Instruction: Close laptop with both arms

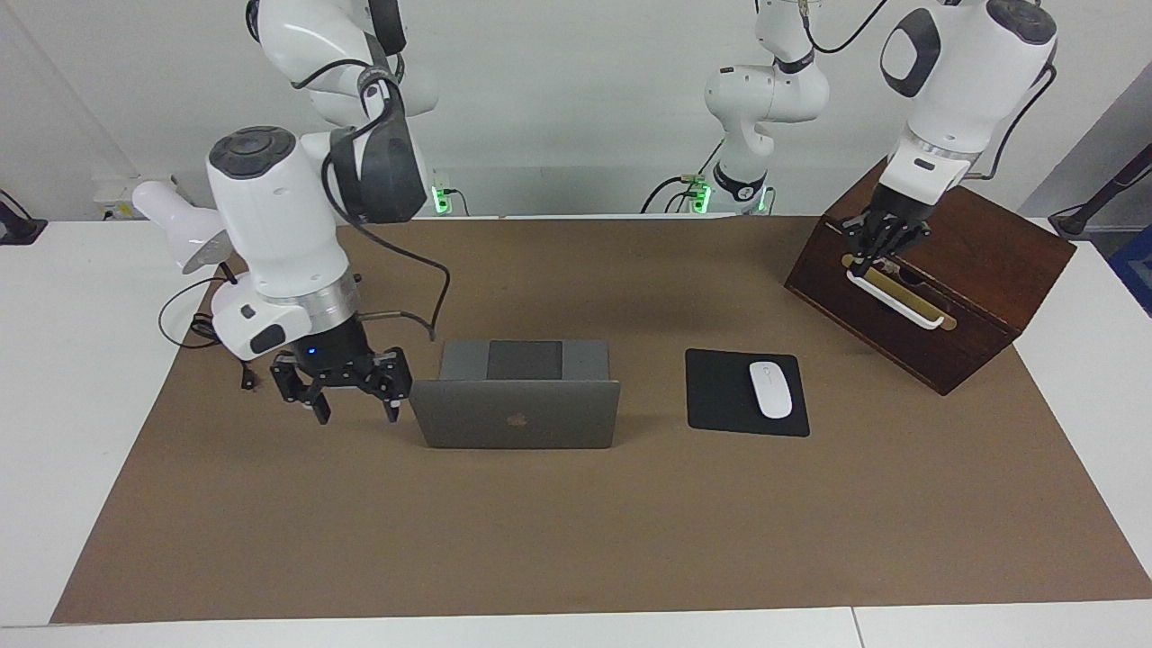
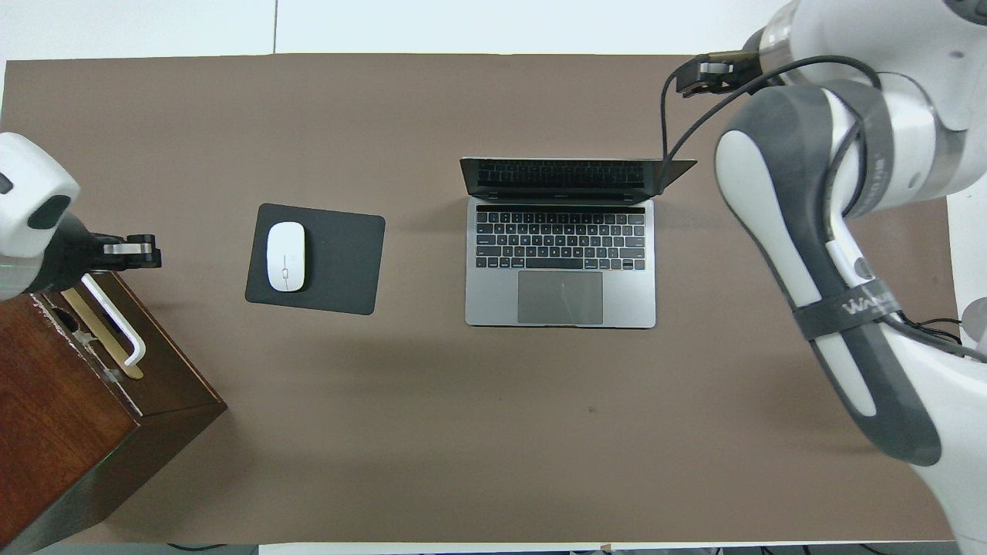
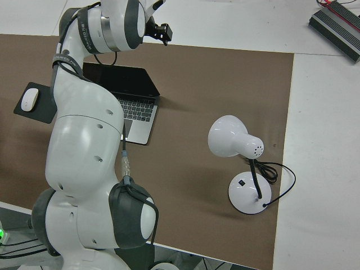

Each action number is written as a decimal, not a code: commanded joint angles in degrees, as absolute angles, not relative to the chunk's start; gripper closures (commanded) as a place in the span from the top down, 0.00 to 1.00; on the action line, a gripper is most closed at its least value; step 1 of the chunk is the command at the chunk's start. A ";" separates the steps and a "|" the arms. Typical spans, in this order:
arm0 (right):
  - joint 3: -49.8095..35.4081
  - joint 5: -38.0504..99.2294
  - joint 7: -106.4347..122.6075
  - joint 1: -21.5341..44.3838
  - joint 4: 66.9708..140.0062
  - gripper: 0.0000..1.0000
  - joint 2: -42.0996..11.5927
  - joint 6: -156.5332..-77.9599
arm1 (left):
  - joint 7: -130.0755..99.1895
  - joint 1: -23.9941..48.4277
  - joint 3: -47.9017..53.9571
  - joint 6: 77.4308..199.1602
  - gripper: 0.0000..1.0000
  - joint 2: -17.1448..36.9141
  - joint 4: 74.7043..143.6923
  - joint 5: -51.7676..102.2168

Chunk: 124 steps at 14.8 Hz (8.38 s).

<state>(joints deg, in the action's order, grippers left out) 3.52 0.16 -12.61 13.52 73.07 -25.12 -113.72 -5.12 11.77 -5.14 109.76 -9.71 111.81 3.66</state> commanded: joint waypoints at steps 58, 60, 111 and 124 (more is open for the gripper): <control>3.43 -7.12 -26.37 24.08 73.56 0.00 -26.54 -114.26 | -12.39 49.22 -5.27 188.17 0.00 14.41 138.51 10.02; 3.43 -7.12 -25.93 24.08 73.65 0.00 -26.98 -115.22 | -12.39 50.09 -5.36 188.09 0.00 14.41 138.52 10.02; 2.11 10.90 -18.28 22.24 90.70 0.00 -28.65 -108.54 | 0.88 45.88 -5.27 190.37 0.00 19.78 141.68 9.14; 2.11 10.90 -18.28 21.97 89.48 0.00 -28.39 -107.33 | 0.79 45.70 -5.27 190.28 0.00 19.78 141.77 9.14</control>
<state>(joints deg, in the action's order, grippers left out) 2.57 9.81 -17.34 22.61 90.23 -28.83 -108.72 -1.41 48.44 -4.43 191.07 15.22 138.91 8.92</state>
